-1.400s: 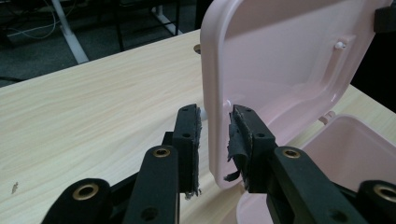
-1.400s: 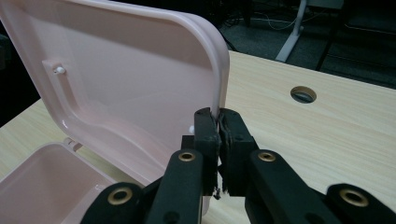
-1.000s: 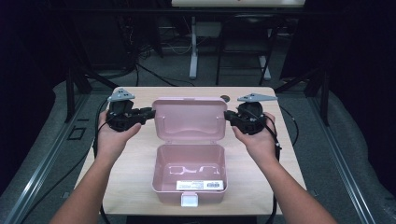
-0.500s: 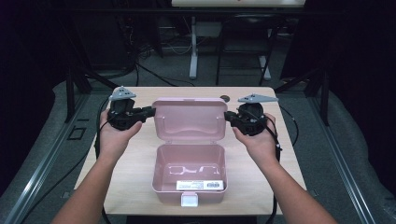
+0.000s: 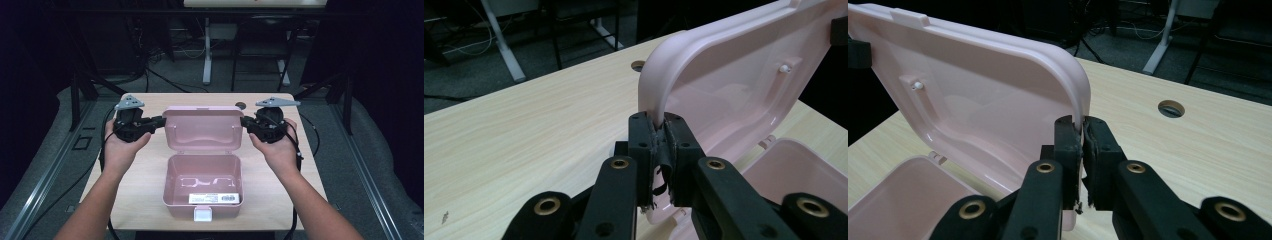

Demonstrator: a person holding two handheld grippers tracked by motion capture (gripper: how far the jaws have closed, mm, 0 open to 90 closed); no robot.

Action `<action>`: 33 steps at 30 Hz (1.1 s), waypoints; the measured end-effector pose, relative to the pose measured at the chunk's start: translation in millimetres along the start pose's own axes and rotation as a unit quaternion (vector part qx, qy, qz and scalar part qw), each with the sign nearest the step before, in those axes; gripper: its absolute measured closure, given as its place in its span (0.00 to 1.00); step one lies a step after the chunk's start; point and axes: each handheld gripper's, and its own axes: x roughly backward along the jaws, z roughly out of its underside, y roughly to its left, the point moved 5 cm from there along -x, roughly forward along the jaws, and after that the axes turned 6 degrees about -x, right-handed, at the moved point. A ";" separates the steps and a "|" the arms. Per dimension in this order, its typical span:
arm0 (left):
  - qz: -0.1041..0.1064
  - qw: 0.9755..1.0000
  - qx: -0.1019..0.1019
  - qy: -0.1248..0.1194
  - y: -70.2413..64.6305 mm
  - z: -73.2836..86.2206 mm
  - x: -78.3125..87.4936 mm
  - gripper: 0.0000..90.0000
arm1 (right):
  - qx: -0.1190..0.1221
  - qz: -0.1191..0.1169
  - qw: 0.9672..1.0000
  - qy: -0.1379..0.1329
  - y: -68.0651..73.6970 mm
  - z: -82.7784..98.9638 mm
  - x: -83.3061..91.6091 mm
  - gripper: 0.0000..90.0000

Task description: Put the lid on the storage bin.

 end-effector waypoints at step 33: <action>0.015 1.000 -0.013 0.001 -11.1 6.4 15.5 0.92 | 0.008 -0.011 1.000 -0.003 7.6 6.9 15.3 0.92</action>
